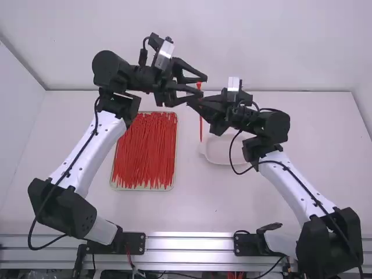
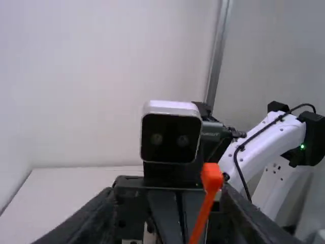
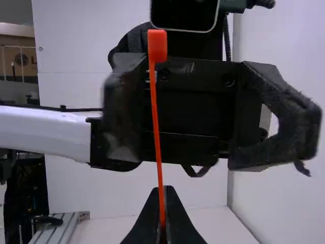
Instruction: Fasten the cable tie
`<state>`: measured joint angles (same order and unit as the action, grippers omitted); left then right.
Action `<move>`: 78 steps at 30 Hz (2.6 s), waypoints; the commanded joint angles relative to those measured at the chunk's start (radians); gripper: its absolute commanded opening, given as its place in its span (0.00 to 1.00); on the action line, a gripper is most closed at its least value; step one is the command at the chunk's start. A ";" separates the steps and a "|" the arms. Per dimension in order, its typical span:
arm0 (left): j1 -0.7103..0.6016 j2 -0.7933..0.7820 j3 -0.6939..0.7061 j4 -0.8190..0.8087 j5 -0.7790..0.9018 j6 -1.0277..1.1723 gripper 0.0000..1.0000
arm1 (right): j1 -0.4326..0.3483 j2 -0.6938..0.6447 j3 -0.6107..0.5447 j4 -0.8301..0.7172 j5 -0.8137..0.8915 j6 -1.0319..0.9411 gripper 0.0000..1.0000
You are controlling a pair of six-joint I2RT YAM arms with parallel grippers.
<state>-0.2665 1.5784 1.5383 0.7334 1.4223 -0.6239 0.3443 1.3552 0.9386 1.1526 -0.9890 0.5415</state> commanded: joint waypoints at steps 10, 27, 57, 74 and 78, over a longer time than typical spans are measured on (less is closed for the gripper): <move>-0.002 -0.008 0.026 0.008 -0.034 -0.016 0.18 | 0.000 -0.013 0.031 0.014 0.063 -0.006 0.00; 0.002 -0.008 0.026 0.008 -0.080 -0.040 0.02 | -0.012 -0.013 0.031 -0.010 0.071 -0.006 0.27; 0.179 -0.008 0.026 -0.286 -0.238 -0.039 0.02 | -0.073 -0.014 0.031 -0.011 -0.269 -0.542 0.98; 0.189 0.115 0.045 -0.342 -0.285 -0.069 0.02 | -0.135 -0.013 -0.003 -0.008 -0.567 -0.922 0.99; 0.199 0.163 0.109 -0.435 -0.279 -0.057 0.02 | -0.158 -0.013 -0.030 -0.008 -0.566 -0.996 0.99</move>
<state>-0.0822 1.7317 1.5959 0.2993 1.1393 -0.6849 0.1932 1.3556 0.9241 1.1416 -1.5253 -0.3744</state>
